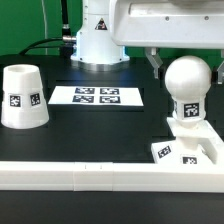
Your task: Assemble lamp
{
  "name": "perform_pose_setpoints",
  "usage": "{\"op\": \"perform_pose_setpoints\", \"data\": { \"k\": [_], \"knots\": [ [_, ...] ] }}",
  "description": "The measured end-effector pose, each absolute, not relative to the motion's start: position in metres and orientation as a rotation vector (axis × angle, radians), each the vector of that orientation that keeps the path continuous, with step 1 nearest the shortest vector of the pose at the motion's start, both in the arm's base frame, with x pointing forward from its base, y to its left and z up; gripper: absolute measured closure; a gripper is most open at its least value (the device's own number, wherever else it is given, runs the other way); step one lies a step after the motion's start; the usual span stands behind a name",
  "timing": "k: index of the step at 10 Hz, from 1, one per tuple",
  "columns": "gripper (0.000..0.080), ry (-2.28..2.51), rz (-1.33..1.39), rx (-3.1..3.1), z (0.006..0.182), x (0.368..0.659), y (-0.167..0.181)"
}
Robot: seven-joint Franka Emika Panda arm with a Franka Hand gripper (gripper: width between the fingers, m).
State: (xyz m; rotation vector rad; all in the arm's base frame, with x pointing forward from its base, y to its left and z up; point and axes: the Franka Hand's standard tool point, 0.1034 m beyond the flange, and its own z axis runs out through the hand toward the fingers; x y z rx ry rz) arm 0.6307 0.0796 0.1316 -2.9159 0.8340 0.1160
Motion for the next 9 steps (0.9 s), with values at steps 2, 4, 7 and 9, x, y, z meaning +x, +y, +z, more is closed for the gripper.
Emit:
{"op": "perform_pose_setpoints", "data": {
  "k": [2, 4, 7, 9],
  "knots": [
    [0.0223, 1.131, 0.132, -2.825, 0.132, 0.63, 0.084],
    [0.0223, 1.373, 0.156, -2.727, 0.132, 0.629, 0.089],
    [0.0223, 1.582, 0.174, -2.609, 0.131, 0.629, 0.09],
    [0.0223, 1.659, 0.181, -2.554, 0.132, 0.63, 0.089]
  ]
}}
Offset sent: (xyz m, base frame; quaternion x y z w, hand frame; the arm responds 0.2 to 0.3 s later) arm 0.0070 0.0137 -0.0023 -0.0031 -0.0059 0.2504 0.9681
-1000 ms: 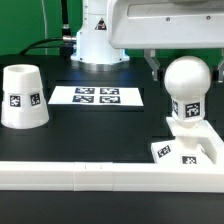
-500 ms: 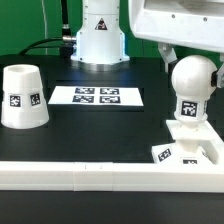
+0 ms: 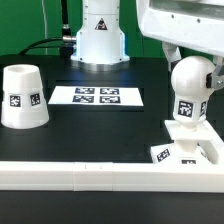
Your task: Assemble lamp
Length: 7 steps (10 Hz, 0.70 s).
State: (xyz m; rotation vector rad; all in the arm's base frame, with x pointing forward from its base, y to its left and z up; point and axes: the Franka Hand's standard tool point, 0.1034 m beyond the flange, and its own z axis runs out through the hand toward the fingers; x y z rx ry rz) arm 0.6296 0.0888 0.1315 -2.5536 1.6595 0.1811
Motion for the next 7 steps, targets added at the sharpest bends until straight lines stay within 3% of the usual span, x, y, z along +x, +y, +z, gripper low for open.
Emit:
{"op": "perform_pose_setpoints", "data": {
  "k": [2, 3, 7],
  "knots": [
    [0.022, 1.634, 0.18, -2.568, 0.1314, 0.6295, 0.0899],
    [0.0116, 1.533, 0.173, -2.624, 0.1319, 0.6298, 0.0889],
    [0.0101, 1.131, 0.139, -2.804, 0.1322, 0.631, 0.09]
  ]
}}
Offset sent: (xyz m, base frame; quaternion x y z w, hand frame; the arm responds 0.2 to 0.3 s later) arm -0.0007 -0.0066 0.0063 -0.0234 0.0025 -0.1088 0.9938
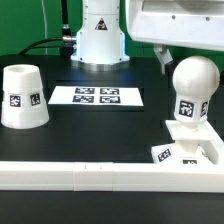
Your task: Assemble lamp
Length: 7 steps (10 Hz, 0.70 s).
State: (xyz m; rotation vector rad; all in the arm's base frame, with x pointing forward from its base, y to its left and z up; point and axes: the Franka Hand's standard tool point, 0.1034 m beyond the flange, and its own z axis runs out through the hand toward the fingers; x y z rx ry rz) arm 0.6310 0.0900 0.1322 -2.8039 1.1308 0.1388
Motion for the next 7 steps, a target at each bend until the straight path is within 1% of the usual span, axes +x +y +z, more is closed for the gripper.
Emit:
{"op": "perform_pose_setpoints", "data": {
  "k": [3, 6, 7],
  "knots": [
    [0.0101, 0.849, 0.121, -2.894, 0.1319, 0.631, 0.0899],
    [0.0101, 0.443, 0.082, -3.01, 0.1321, 0.6311, 0.0913],
    [0.0101, 0.229, 0.042, -3.061, 0.1327, 0.6329, 0.0919]
  ]
}}
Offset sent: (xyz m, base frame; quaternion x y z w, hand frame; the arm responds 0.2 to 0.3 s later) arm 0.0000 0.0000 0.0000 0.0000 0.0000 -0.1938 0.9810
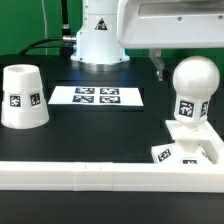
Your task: Assemble lamp
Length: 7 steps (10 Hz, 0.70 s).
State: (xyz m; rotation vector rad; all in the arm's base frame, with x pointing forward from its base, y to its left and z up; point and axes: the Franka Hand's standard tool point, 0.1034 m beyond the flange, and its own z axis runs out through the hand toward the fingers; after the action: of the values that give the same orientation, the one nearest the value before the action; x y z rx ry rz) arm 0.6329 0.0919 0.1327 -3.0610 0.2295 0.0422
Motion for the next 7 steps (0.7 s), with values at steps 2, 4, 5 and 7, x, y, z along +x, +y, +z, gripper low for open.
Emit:
{"op": "perform_pose_setpoints", "data": {
  "k": [2, 4, 5, 7],
  "knots": [
    [0.0101, -0.029, 0.005, -3.069, 0.1304, 0.6318, 0.0919],
    [0.0101, -0.259, -0.002, -3.059, 0.1299, 0.6315, 0.0917],
    [0.0101, -0.345, -0.005, -3.05, 0.1296, 0.6314, 0.0913],
    [0.0101, -0.549, -0.012, -3.021, 0.1293, 0.6315, 0.0903]
  ]
}}
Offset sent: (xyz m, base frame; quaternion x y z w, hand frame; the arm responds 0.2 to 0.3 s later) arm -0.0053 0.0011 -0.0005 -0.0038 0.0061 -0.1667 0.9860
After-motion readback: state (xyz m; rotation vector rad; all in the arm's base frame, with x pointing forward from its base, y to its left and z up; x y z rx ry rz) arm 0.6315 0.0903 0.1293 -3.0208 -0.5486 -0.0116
